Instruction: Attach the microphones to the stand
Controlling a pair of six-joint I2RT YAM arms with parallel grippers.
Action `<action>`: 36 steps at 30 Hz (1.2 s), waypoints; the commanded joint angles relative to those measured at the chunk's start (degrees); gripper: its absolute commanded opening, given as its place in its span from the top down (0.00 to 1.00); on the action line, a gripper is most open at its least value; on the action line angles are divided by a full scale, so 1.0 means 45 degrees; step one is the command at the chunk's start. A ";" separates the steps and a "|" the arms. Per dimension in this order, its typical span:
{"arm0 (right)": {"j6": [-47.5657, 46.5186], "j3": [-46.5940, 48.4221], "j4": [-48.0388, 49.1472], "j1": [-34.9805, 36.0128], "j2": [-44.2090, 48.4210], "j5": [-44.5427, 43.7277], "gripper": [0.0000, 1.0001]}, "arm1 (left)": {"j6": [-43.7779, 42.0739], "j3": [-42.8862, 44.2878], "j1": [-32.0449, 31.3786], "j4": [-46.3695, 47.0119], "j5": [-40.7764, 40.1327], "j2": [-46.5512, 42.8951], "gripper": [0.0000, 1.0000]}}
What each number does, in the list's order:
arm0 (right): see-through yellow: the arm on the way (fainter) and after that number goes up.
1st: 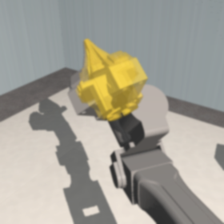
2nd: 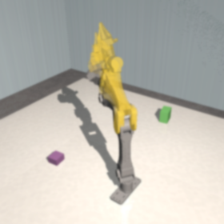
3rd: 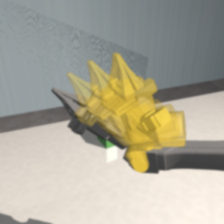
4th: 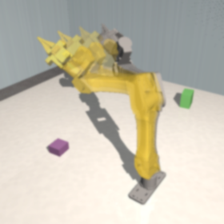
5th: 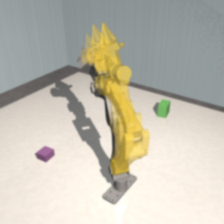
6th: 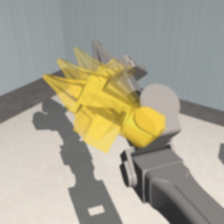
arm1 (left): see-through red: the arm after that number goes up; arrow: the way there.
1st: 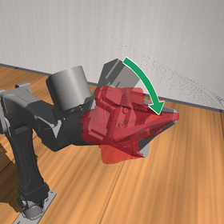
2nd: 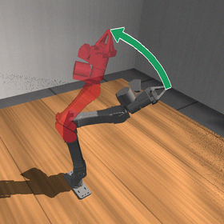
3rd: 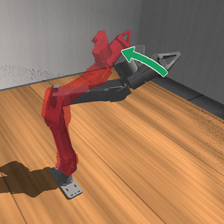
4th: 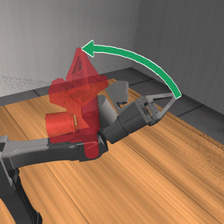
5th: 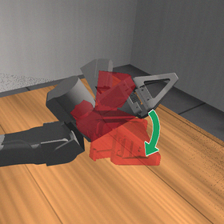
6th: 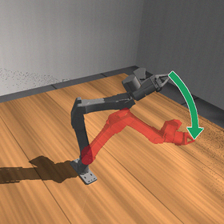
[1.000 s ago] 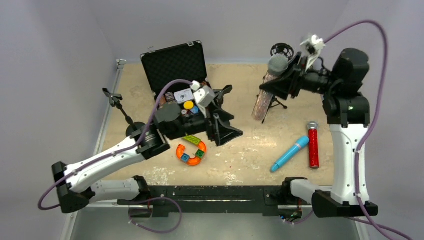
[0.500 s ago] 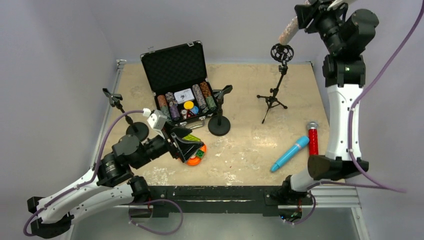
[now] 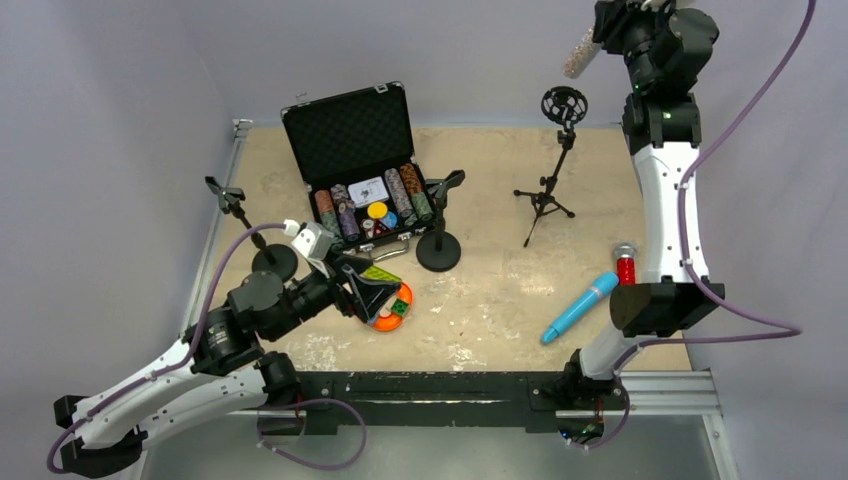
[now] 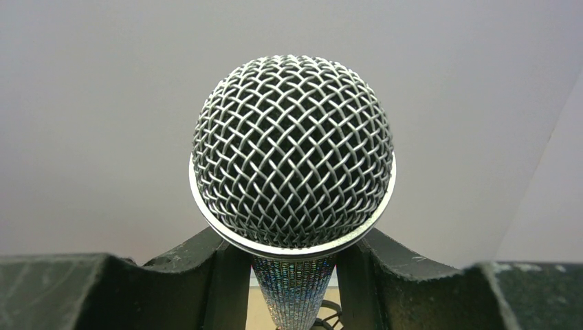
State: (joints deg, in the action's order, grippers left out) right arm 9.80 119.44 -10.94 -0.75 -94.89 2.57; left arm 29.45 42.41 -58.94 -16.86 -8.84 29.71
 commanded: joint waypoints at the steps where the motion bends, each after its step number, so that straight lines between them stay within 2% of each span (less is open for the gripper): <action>1: -0.0189 -0.0398 0.1133 0.0070 -0.0218 -0.0370 1.00 | 0.0063 0.0269 0.0031 -0.0213 -0.0268 -0.0118 0.10; 18: -0.1556 -0.2664 0.0975 0.0069 0.0476 0.0013 1.00 | 0.0135 -0.0054 0.0031 -0.0626 -0.0614 -0.0792 0.10; 29: -0.2092 -0.2566 0.0290 0.0370 0.1213 0.0541 1.00 | 0.0209 -0.0259 0.0031 -0.0589 -0.0555 -0.1108 0.10; 36: -0.2529 -0.1717 -0.0742 0.0461 0.0229 0.0406 1.00 | 0.0271 -0.0399 0.0031 -0.0836 -0.0549 -0.1556 0.10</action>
State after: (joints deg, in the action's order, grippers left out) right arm 1.17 108.03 -11.20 0.97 -91.90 4.21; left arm 29.63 41.19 -58.94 -20.91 -10.92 24.38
